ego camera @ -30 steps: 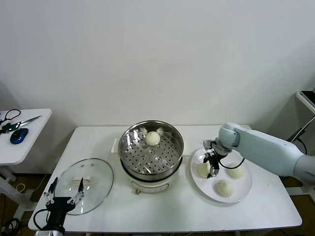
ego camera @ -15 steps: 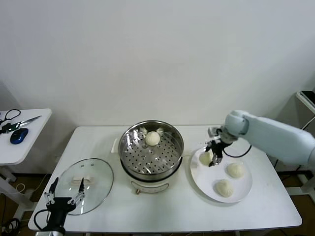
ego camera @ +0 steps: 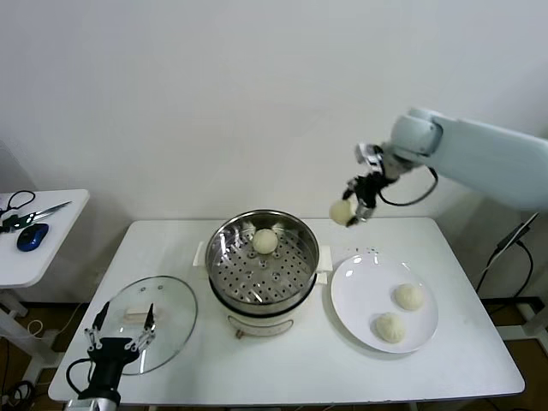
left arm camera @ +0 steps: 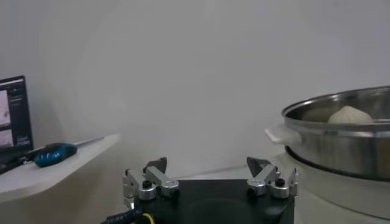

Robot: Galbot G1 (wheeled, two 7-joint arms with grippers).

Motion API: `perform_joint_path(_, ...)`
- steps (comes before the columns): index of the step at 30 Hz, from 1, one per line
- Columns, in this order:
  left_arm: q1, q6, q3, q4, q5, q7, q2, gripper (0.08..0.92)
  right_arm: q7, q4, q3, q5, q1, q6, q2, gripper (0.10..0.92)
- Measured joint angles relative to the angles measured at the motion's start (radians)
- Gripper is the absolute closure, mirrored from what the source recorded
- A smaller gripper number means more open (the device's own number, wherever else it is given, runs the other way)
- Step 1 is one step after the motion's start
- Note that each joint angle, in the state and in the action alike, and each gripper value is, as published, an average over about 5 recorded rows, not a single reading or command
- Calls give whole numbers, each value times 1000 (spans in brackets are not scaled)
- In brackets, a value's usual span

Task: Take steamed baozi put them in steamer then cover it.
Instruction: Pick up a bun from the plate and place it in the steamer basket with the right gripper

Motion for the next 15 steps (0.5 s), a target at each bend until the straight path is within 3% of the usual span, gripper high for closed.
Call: perform_joint_path(15, 34, -10, -6, -37, -7, 6, 7, 177, 46, -114, 2, 65, -74, -43, 335, 321)
